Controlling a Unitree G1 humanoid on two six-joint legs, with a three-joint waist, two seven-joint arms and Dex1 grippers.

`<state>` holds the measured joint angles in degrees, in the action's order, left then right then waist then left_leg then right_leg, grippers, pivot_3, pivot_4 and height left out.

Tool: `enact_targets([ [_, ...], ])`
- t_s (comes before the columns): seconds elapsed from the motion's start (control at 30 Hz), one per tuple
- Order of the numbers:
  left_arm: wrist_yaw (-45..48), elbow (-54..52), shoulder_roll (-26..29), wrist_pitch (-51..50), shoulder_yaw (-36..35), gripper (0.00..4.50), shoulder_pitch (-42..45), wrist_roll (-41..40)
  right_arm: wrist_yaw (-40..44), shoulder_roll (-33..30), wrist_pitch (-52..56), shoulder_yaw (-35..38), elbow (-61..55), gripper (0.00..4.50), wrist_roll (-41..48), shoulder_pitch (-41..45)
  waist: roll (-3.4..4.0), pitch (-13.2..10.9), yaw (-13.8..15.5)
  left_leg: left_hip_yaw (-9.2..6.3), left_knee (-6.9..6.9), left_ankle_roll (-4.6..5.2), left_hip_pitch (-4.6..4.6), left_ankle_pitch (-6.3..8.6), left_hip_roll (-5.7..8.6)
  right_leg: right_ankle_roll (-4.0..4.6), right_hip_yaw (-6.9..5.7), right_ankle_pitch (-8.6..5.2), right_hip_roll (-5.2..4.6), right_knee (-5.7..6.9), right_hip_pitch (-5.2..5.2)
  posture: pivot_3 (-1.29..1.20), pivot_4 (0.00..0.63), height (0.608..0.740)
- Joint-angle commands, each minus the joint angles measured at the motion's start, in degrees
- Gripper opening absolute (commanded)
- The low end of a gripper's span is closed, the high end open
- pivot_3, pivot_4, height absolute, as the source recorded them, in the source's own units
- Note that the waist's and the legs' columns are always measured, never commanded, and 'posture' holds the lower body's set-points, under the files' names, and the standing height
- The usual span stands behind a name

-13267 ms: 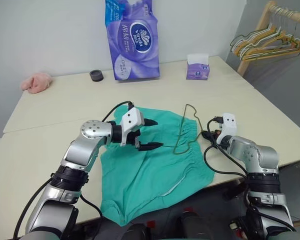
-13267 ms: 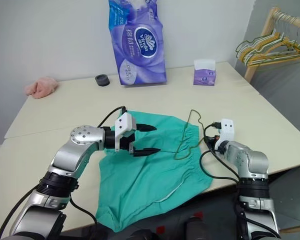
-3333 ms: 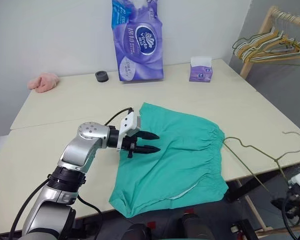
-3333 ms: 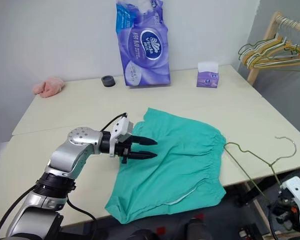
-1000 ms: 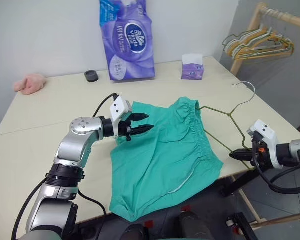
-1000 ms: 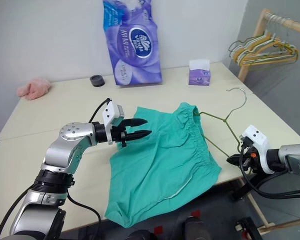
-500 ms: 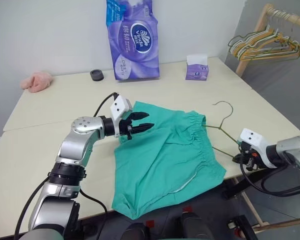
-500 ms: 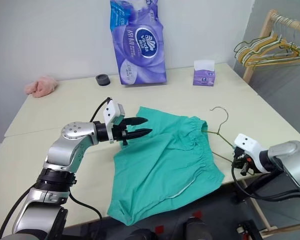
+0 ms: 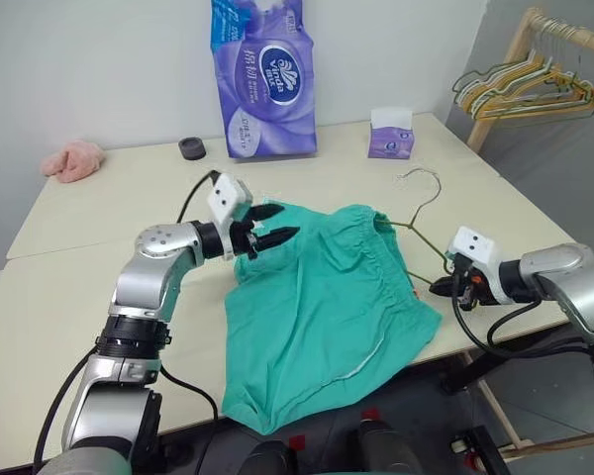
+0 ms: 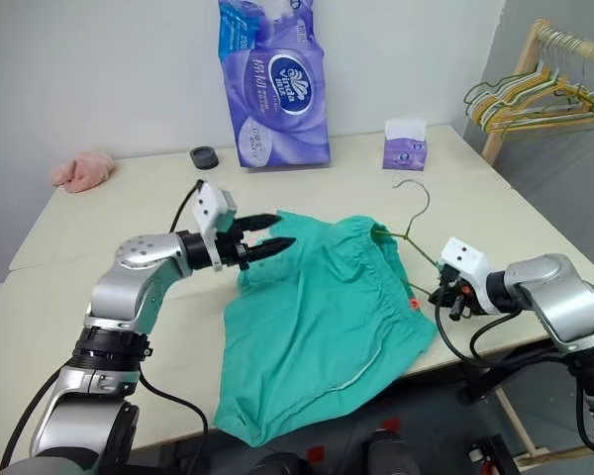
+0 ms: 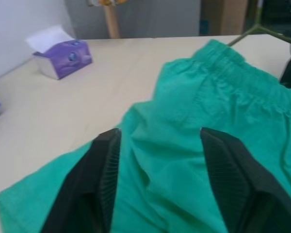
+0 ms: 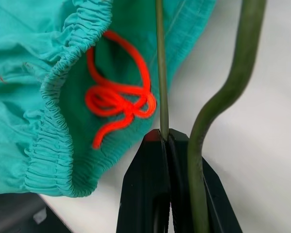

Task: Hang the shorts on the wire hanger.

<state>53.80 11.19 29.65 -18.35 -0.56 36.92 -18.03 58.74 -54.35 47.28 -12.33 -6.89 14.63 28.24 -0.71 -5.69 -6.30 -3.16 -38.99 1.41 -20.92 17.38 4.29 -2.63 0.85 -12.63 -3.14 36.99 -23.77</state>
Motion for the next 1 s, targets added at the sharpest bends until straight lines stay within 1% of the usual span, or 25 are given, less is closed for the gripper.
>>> enact_targets([
  [0.03, -2.23, 1.39, -0.70, 2.38, -2.94, 4.02, 3.77, -0.94, -2.64, 0.84, 0.64, 3.60, -4.30, 0.00, 0.47, 0.48, 0.01, 0.01, 0.01, 0.00, 0.00, -0.02, 0.00, -0.01, 0.00, 0.00, 0.00, 0.00, 0.00, 0.00, 0.00, -0.22, 0.046, 0.740],
  [0.07, -2.52, 2.08, -0.84, 2.52, -3.36, 4.29, 4.47, -0.96, -3.07, 0.90, 1.03, 3.76, -5.34, 0.00, 0.55, -0.04, 0.01, 0.01, 0.01, 0.00, 0.00, -0.04, 0.00, -0.02, 0.01, 0.00, 0.01, 0.01, 0.00, 0.00, 0.00, -0.22, 0.046, 0.740],
  [0.1, -2.21, 2.27, -0.93, 2.14, -3.51, 4.43, 4.93, -1.31, -2.94, 1.00, 3.76, 4.20, -6.81, 0.00, 2.06, -1.33, 0.02, 0.02, 0.01, 0.00, 0.00, -0.06, 0.00, -0.03, 0.01, 0.00, 0.01, 0.01, 0.00, 0.00, 0.00, -0.22, 0.046, 0.740],
  [0.17, -1.60, 2.35, -0.99, 1.65, -3.48, 4.43, 5.26, -1.74, -2.73, 1.04, 7.20, 4.72, -8.46, 0.00, 3.96, -2.86, 0.01, 0.07, 0.01, 0.00, 0.00, -0.07, -0.01, -0.03, 0.00, 0.00, 0.00, 0.01, 0.00, 0.00, 0.00, -0.22, 0.046, 0.740],
  [0.27, -0.50, 1.64, -1.24, 1.42, -2.24, 4.43, 4.72, -1.51, -0.88, -3.17, 5.95, 1.50, -5.43, 0.00, 1.43, -8.77, 0.01, 0.10, 0.29, -0.02, 0.00, -0.08, -0.02, -0.03, 0.01, 0.00, 0.01, 0.01, -0.01, -0.03, 0.01, -0.23, 0.045, 0.740],
  [0.37, 2.45, -0.68, -0.82, -0.47, -0.49, 4.43, 2.99, -2.34, -0.96, -4.26, 4.26, 0.93, -2.43, 0.00, 0.21, -9.96, 0.04, 0.11, 0.14, 0.06, -0.04, -0.07, -0.04, -0.02, 0.06, -0.02, 0.08, 0.02, -0.04, -0.04, 0.01, -0.23, 0.045, 0.740],
  [0.53, 13.54, -10.14, 4.98, -5.38, 5.87, 4.43, -5.09, -3.66, -1.33, -1.96, 8.25, 4.42, -3.51, 0.00, 4.97, -11.40, 0.22, 0.26, -1.26, 0.05, 0.02, 0.00, 0.05, 0.02, -0.01, -0.03, 0.07, 0.02, 0.03, 0.01, 0.02, -0.24, 0.053, 0.740],
  [0.63, 15.04, -11.48, 6.85, -5.01, 7.25, 4.43, -6.80, -2.67, -2.80, -0.07, 12.76, 6.57, -4.01, 0.00, 7.48, -11.95, 0.21, 0.25, -1.63, -0.01, 0.02, 0.05, 0.02, 0.05, -0.02, -0.01, 0.05, 0.01, 0.03, 0.04, 0.01, -0.23, 0.054, 0.740],
  [0.73, 15.07, -11.16, 7.28, -4.33, 7.55, 4.43, -6.94, -2.02, -3.55, 1.14, 17.54, 8.14, -3.49, 0.00, 9.75, -11.78, 0.23, 0.26, -1.60, -0.01, -0.01, 0.11, 0.02, 0.08, 0.00, -0.01, 0.06, 0.01, 0.01, 0.01, 0.04, -0.23, 0.055, 0.740],
  [0.83, 13.48, -8.85, 6.42, -3.57, 6.90, 4.43, -5.25, -1.53, -1.53, -0.82, 19.54, 5.72, -3.00, 0.00, 10.45, -11.21, 0.23, 0.26, -1.35, -0.01, -0.01, 0.11, 0.02, 0.08, 0.01, -0.01, 0.04, 0.01, 0.00, 0.00, 0.05, -0.24, 0.056, 0.740],
  [0.9, 13.29, -8.25, 6.01, -3.39, 6.77, 4.43, -4.60, -1.61, -0.10, -1.82, 20.01, 3.26, -1.69, 0.00, 10.23, -9.30, 0.24, 0.27, -1.42, -0.01, -0.02, 0.12, 0.02, 0.08, 0.01, -0.01, 0.03, 0.01, 0.00, 0.00, 0.05, -0.24, 0.057, 0.740],
  [1.0, 13.06, -8.03, 5.36, -3.23, 6.77, 4.43, -4.16, -1.72, 2.30, -2.32, 19.19, -1.93, 2.98, 0.00, 8.25, -3.86, 0.23, 0.27, -1.68, 0.00, -0.02, 0.12, 0.03, 0.08, 0.01, -0.02, 0.03, 0.01, 0.00, -0.01, 0.05, -0.24, 0.056, 0.740],
])
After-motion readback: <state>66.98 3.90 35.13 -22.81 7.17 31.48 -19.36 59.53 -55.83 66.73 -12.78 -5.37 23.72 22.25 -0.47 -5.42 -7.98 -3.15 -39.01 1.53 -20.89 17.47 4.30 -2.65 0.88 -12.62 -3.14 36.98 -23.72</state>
